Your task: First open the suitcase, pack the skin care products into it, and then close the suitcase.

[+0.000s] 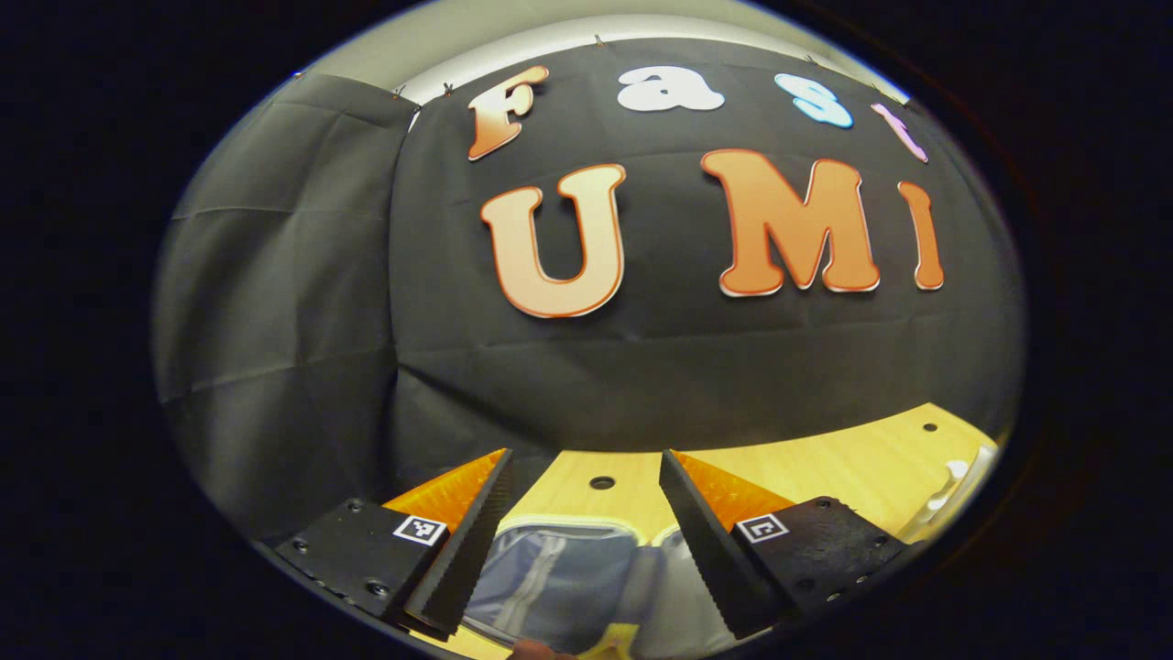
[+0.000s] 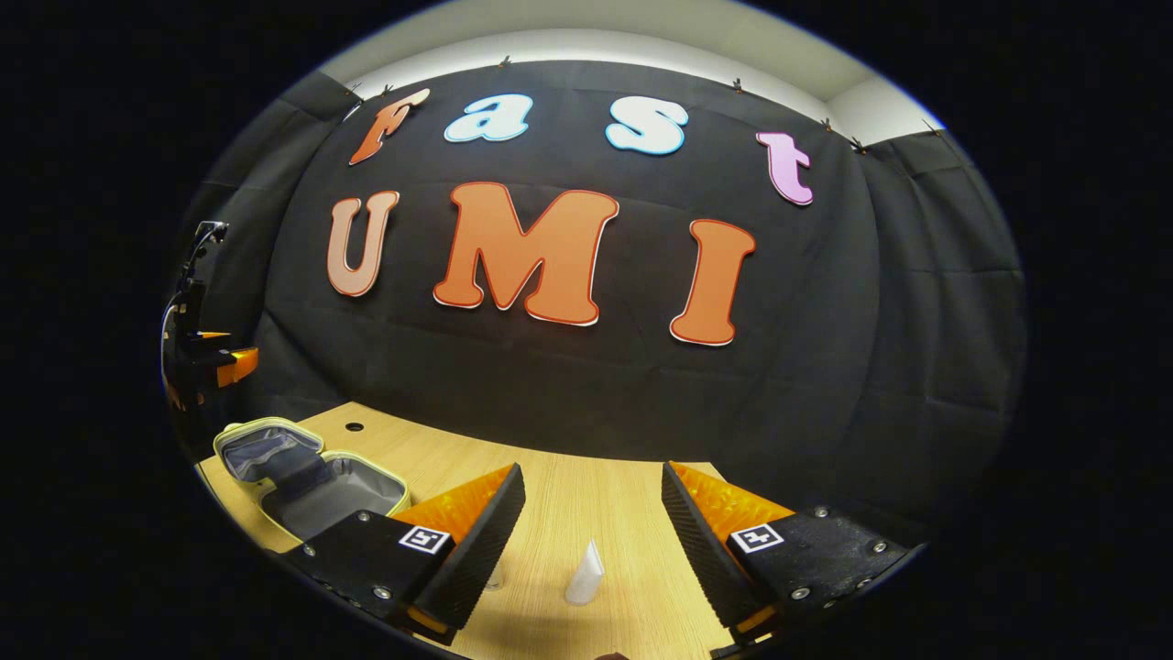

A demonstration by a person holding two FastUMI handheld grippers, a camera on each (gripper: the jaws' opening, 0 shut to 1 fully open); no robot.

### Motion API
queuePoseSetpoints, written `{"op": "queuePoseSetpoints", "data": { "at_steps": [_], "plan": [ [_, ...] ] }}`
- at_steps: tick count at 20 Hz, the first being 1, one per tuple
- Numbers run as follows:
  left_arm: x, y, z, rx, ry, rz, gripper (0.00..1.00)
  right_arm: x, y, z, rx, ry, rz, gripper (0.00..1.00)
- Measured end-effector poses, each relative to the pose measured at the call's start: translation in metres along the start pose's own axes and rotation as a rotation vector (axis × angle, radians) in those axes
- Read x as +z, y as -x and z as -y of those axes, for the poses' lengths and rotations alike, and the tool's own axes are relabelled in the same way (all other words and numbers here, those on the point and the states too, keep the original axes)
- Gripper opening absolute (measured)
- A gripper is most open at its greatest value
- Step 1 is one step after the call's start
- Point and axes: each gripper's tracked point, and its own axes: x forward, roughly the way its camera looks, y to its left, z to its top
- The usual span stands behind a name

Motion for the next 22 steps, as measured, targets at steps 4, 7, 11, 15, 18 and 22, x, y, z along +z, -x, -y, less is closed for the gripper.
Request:
{"op": "queuePoseSetpoints", "data": {
  "at_steps": [4,7,11,15,18,22],
  "plan": [
    [0.018,0.019,0.059,-0.070,0.040,0.037,1.00,-0.015,-0.003,0.012,0.017,-0.017,-0.013,0.96],
    [0.022,0.032,0.101,-0.130,0.039,0.066,0.99,-0.029,-0.003,0.014,0.038,-0.020,-0.026,0.96],
    [0.010,0.051,0.155,-0.221,0.037,0.078,0.99,-0.058,-0.002,0.017,0.055,-0.021,-0.053,0.96],
    [-0.013,0.072,0.217,-0.327,0.011,0.044,0.99,-0.089,0.000,0.007,0.093,-0.013,-0.114,0.96],
    [-0.048,0.082,0.262,-0.406,-0.017,-0.009,0.99,-0.115,-0.007,0.004,0.123,-0.004,-0.158,0.96],
    [-0.099,0.086,0.307,-0.467,-0.055,-0.064,0.99,-0.155,-0.029,0.003,0.150,0.005,-0.204,0.96]
  ]
}}
